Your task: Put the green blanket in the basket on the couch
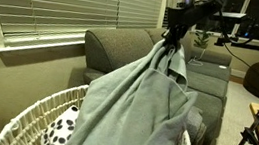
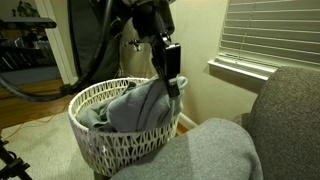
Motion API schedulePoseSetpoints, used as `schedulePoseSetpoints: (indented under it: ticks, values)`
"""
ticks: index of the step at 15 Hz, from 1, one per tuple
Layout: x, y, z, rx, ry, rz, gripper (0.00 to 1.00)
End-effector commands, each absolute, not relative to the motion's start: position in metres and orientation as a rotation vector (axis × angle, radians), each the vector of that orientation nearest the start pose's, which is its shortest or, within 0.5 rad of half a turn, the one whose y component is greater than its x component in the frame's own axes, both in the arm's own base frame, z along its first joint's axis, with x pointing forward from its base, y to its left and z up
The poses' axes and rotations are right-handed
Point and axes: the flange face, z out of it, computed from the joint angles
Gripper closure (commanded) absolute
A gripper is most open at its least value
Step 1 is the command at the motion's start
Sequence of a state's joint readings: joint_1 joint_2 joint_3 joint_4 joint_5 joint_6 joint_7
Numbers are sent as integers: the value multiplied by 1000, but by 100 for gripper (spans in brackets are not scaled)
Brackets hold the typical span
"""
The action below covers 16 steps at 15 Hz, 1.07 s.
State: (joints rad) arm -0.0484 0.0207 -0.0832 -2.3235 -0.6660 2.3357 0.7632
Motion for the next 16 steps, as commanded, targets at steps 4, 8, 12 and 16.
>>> schedulePoseSetpoints:
  ticks: [4,8,12,16]
  values:
    - [516,-103,373,-3492,642,-210,98]
    - [514,-122,379,-3486,669,-189,98]
    - [510,-147,384,-3489,743,-168,98]
    - [509,-166,386,-3485,801,-157,98]
